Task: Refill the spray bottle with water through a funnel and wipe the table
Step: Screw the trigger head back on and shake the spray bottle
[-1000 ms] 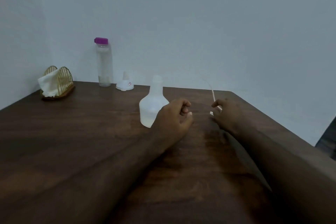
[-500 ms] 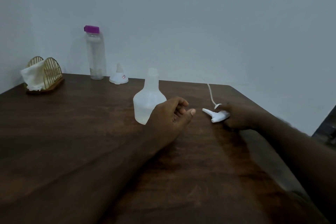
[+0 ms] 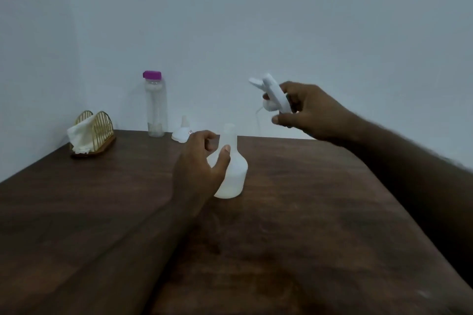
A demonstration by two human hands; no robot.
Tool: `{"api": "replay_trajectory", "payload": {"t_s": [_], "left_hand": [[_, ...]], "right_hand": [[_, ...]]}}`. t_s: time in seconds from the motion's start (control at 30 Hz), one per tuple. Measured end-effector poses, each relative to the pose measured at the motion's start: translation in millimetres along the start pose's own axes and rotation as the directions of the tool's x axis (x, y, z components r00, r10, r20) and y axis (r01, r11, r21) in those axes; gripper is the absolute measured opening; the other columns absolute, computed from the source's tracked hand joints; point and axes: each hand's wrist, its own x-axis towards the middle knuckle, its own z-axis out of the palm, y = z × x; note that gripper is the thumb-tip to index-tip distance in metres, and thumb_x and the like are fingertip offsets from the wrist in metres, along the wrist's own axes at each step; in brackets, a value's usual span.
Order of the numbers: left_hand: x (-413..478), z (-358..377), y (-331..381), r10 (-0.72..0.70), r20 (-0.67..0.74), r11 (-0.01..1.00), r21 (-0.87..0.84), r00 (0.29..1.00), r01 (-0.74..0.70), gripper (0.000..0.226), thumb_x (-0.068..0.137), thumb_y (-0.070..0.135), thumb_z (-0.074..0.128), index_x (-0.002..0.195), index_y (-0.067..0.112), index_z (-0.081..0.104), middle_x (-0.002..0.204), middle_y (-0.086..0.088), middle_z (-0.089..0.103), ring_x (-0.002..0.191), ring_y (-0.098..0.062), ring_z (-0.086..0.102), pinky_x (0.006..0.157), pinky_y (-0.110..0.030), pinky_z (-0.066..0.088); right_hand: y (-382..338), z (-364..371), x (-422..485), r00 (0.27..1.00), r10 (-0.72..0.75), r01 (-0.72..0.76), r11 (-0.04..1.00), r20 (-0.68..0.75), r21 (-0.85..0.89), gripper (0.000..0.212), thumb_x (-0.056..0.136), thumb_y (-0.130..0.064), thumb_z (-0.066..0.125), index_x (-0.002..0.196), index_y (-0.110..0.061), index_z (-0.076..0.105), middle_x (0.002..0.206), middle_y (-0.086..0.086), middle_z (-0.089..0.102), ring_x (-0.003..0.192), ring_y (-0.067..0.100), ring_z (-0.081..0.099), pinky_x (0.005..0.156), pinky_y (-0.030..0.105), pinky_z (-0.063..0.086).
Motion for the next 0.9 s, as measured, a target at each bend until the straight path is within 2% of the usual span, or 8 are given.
{"api": "replay_trajectory", "payload": {"t_s": [0.07,0.17,0.27,0.47,0.63,0.7,0.77,0.9], "left_hand": [[0,4,-7,-0.102,0.079,0.995,0.019,0.992,0.101,0.049,0.085,0.041,0.068,0.122,0.013,0.052,0.111,0.001,0.056,0.096,-0.012,0.053,0.079,-0.026,0.045],[-3,7,-11,-0.146,0.125,0.989,0.03,0.981,0.143,0.056,0.083,0.041,0.07,0.127,0.012,0.051,0.12,-0.002,0.056,0.106,-0.015,0.052,0.086,-0.026,0.042],[-3,8,-12,-0.137,0.131,0.99,0.035,0.982,0.134,0.054,0.082,0.036,0.073,0.125,0.01,0.053,0.118,-0.003,0.058,0.106,-0.017,0.054,0.084,-0.024,0.04],[-4,5,-13,-0.106,0.123,0.994,0.014,0.987,0.105,0.047,0.08,0.03,0.075,0.115,0.005,0.056,0.104,-0.002,0.056,0.094,-0.013,0.051,0.078,-0.02,0.036],[-4,5,-16,-0.082,0.102,0.996,0.033,0.991,0.079,0.042,0.079,0.03,0.074,0.108,0.004,0.057,0.094,0.001,0.05,0.086,-0.011,0.046,0.071,-0.015,0.03],[-4,5,-16,-0.1,0.111,0.995,0.021,0.989,0.098,0.042,0.08,0.031,0.074,0.108,0.005,0.056,0.094,0.002,0.048,0.089,-0.015,0.05,0.072,-0.019,0.033],[-4,7,-17,-0.126,0.133,0.992,-0.016,0.983,0.129,0.043,0.081,0.032,0.073,0.112,0.008,0.055,0.099,0.004,0.05,0.098,-0.018,0.053,0.08,-0.028,0.043],[-5,9,-18,-0.118,0.137,0.99,-0.057,0.984,0.126,0.043,0.081,0.032,0.073,0.113,0.013,0.053,0.105,0.004,0.054,0.101,-0.018,0.054,0.086,-0.037,0.049]], "right_hand": [[-19,-2,17,0.998,0.023,-0.017,0.993,-0.053,0.121,0.02,0.087,-0.013,0.073,0.106,-0.013,0.069,0.091,0.005,0.074,0.068,0.012,0.065,0.066,0.029,0.055],[-42,1,38,0.978,0.058,-0.02,0.981,-0.199,0.191,0.023,0.086,-0.017,0.069,0.097,0.004,0.072,0.093,0.023,0.071,0.064,0.02,0.052,0.059,0.035,0.044],[-55,5,60,0.941,0.153,-0.069,0.96,-0.301,0.273,0.03,0.082,-0.016,0.068,0.092,0.012,0.067,0.081,0.015,0.063,0.067,0.02,0.05,0.057,0.033,0.043],[-71,-1,92,0.874,0.283,-0.105,0.903,-0.394,0.417,0.014,0.084,-0.018,0.064,0.075,-0.008,0.065,0.073,0.007,0.066,0.06,0.017,0.063,0.051,0.027,0.055],[-61,-11,105,0.787,0.354,-0.131,0.896,-0.505,0.425,0.017,0.087,-0.016,0.062,0.088,0.001,0.062,0.069,0.009,0.065,0.049,0.019,0.061,0.048,0.027,0.054],[-53,-14,106,0.759,0.39,-0.14,0.88,-0.521,0.455,0.017,0.087,-0.014,0.061,0.094,0.001,0.057,0.072,0.012,0.063,0.044,0.02,0.057,0.049,0.03,0.056],[-42,-16,105,0.742,0.428,-0.17,0.865,-0.516,0.473,0.028,0.088,-0.015,0.062,0.112,-0.006,0.051,0.092,0.018,0.062,0.046,0.022,0.056,0.05,0.032,0.058],[-19,-17,102,0.714,0.467,-0.236,0.862,-0.521,0.449,0.013,0.091,-0.017,0.063,0.091,-0.005,0.058,0.088,0.021,0.066,0.045,0.024,0.058,0.049,0.031,0.056]]}}
